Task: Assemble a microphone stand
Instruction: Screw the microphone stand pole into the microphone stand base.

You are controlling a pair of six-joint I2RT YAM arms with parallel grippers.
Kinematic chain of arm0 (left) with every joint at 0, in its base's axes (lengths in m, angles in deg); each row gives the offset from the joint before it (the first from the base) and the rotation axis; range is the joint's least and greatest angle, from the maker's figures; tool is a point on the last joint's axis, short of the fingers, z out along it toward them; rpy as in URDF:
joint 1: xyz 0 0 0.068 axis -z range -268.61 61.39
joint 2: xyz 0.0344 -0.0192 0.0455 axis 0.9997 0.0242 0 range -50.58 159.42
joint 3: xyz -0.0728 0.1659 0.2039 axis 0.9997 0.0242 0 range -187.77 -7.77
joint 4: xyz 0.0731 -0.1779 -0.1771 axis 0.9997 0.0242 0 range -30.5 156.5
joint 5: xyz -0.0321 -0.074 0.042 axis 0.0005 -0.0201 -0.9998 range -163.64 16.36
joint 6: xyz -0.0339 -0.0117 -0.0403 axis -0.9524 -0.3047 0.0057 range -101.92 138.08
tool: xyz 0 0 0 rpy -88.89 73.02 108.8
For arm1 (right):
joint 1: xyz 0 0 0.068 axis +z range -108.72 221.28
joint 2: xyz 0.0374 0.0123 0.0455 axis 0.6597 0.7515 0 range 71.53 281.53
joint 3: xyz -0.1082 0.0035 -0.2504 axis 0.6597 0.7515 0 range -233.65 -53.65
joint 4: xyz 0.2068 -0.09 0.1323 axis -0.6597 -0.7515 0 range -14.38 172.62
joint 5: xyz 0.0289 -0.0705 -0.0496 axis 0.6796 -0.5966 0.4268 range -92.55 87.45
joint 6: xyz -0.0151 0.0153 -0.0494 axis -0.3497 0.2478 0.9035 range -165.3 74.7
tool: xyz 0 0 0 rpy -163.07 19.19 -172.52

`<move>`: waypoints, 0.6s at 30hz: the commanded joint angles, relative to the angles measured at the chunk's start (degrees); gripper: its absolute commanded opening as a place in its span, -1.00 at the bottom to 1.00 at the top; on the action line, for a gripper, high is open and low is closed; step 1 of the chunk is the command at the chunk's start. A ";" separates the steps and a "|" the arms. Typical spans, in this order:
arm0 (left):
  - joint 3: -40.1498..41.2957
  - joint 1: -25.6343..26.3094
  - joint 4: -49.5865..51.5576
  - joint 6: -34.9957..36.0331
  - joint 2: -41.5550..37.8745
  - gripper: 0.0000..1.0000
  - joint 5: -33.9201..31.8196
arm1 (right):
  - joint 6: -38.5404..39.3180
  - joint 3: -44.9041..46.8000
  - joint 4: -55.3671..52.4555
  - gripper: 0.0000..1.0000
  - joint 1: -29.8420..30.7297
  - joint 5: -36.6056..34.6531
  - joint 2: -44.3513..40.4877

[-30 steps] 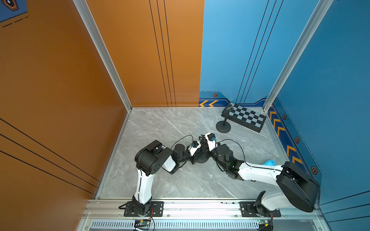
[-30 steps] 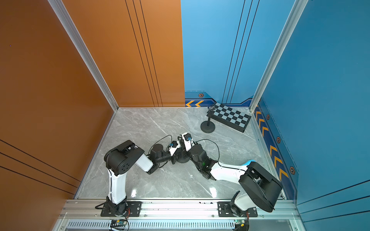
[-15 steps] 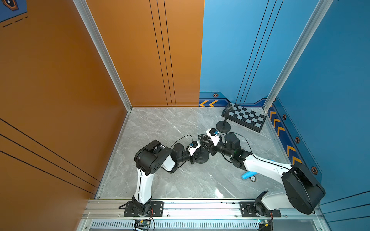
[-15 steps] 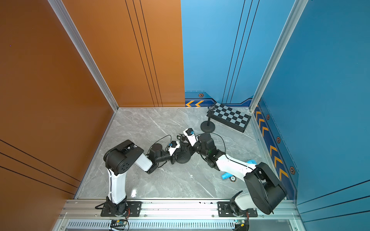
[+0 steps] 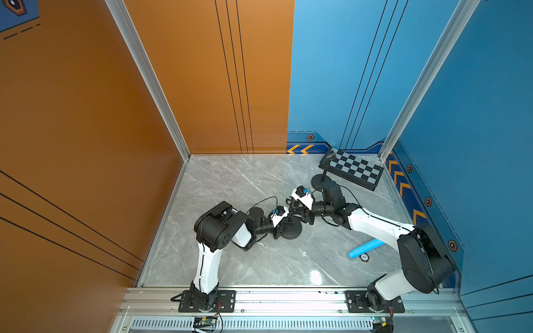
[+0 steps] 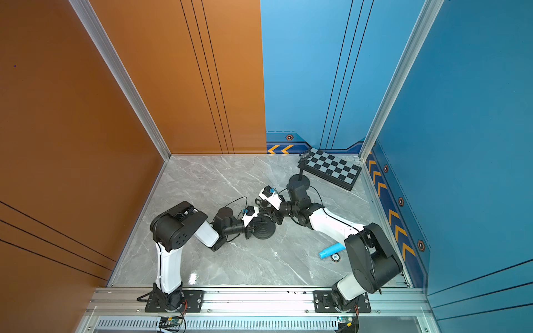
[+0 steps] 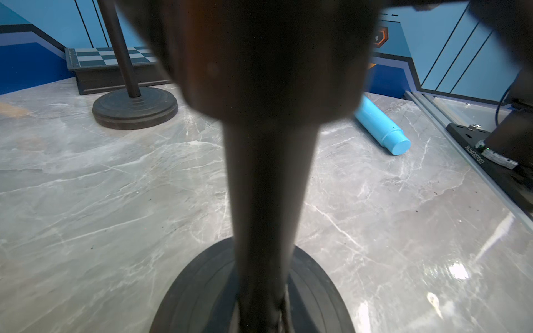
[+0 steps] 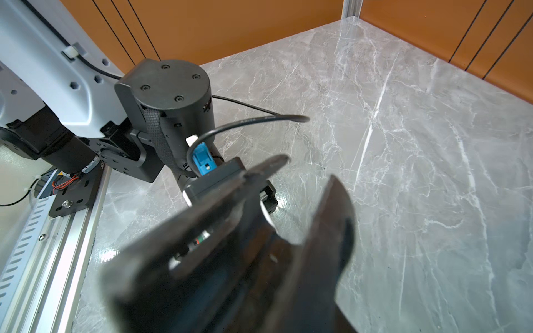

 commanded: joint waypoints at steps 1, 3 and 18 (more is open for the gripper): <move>0.47 -0.07 0.23 0.65 1.09 -0.81 2.42 | 0.88 -0.77 -0.01 -0.29 0.32 -2.21 0.72; 0.67 -0.04 0.24 0.64 0.87 -0.80 1.09 | -1.19 0.96 3.78 -0.59 0.73 -5.73 0.21; 0.58 0.07 -1.52 -6.07 0.99 -0.43 -11.89 | -26.35 15.17 26.61 -1.00 24.03 -73.39 -2.06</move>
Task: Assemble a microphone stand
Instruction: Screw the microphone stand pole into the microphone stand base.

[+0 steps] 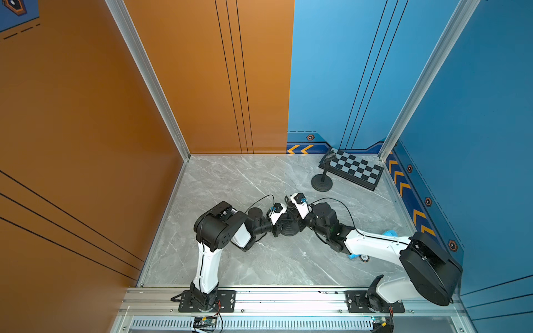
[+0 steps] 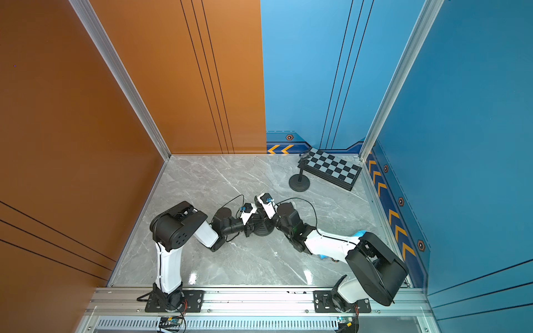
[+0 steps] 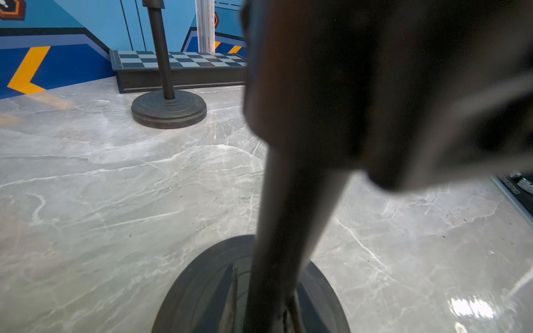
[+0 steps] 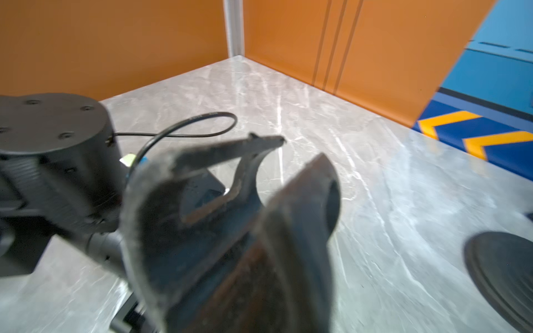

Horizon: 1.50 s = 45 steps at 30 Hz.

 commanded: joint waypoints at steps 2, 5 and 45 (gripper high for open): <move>0.04 0.36 0.96 -1.68 0.87 -0.47 -6.36 | -4.95 -1.13 -1.43 -1.00 7.03 -24.85 3.67; 0.13 0.46 0.67 -1.19 1.05 -0.75 -5.20 | -4.22 -2.32 -2.97 -0.96 5.01 -14.99 3.56; 0.18 0.73 1.47 -0.82 -0.25 -0.74 -4.88 | -6.22 -6.13 -5.74 -0.94 0.53 -2.95 4.98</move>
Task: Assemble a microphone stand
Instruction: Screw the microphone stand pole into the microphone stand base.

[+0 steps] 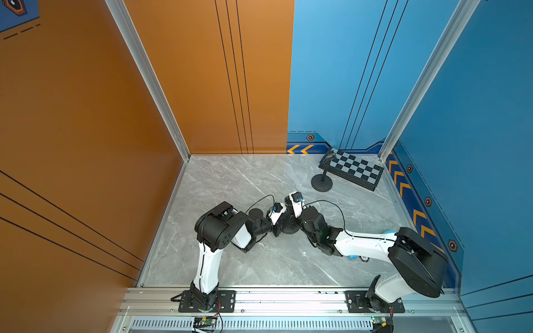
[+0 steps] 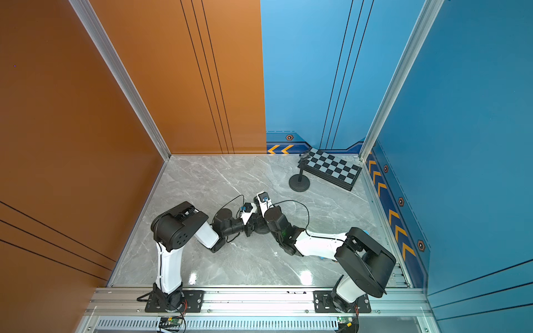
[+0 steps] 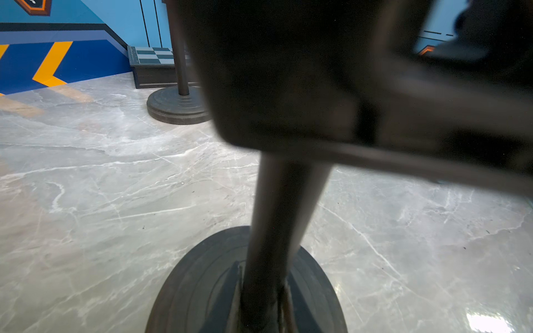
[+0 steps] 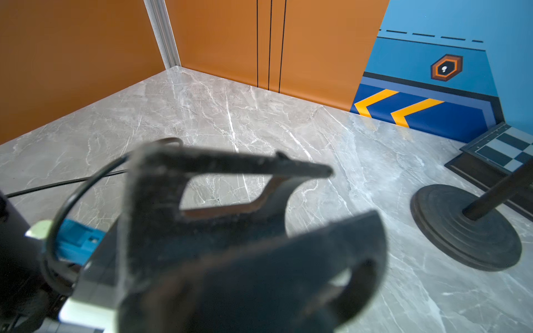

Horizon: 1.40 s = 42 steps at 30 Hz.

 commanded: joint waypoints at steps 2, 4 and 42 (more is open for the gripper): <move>0.43 0.01 1.92 0.45 -0.40 -0.84 -0.32 | 3.22 -2.64 -8.66 -0.83 -4.64 19.55 -0.55; 0.71 -0.16 1.62 1.69 -0.03 -0.90 2.28 | 7.33 -4.14 -13.32 -0.58 -8.39 31.79 -0.81; 0.16 -1.38 0.06 -0.28 2.96 -0.86 3.90 | 8.29 -2.86 -11.85 -0.12 -9.41 33.32 -1.80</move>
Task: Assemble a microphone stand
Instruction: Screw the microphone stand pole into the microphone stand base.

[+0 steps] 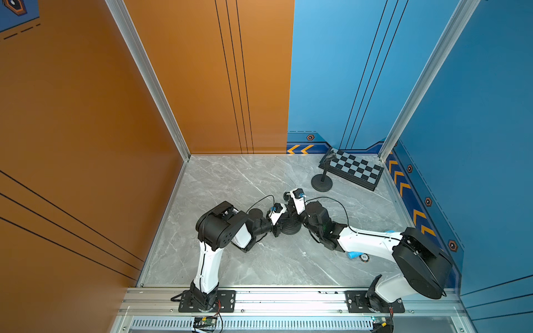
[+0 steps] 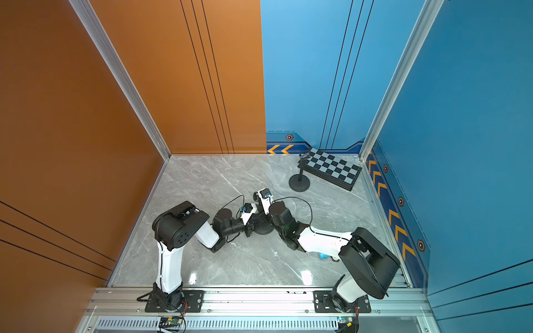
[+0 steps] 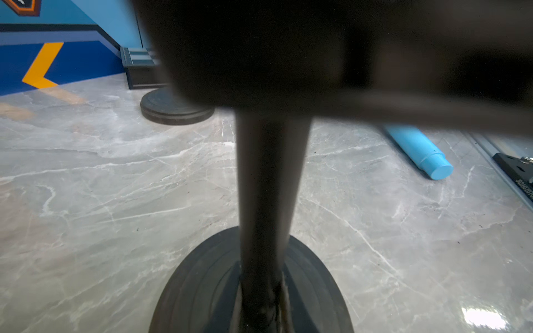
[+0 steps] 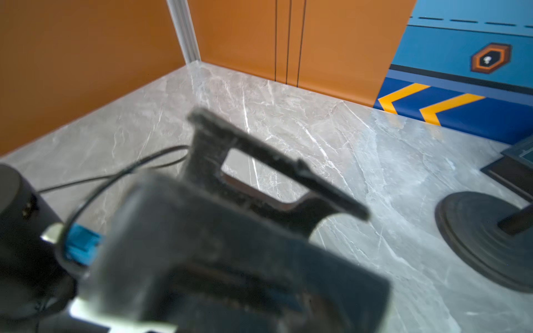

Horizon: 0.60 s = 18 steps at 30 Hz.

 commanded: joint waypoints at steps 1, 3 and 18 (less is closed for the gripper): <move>0.48 -0.51 1.50 0.40 1.74 -0.86 1.80 | 6.47 -2.41 -8.10 -0.12 -5.13 22.25 -0.04; 0.68 -0.60 1.55 0.76 1.59 -0.85 2.46 | 8.20 -2.89 -8.76 -0.10 -7.85 29.04 0.05; 0.58 -0.54 1.59 0.58 1.76 -0.65 1.41 | 7.47 -2.17 -2.58 -0.97 -8.42 19.31 0.81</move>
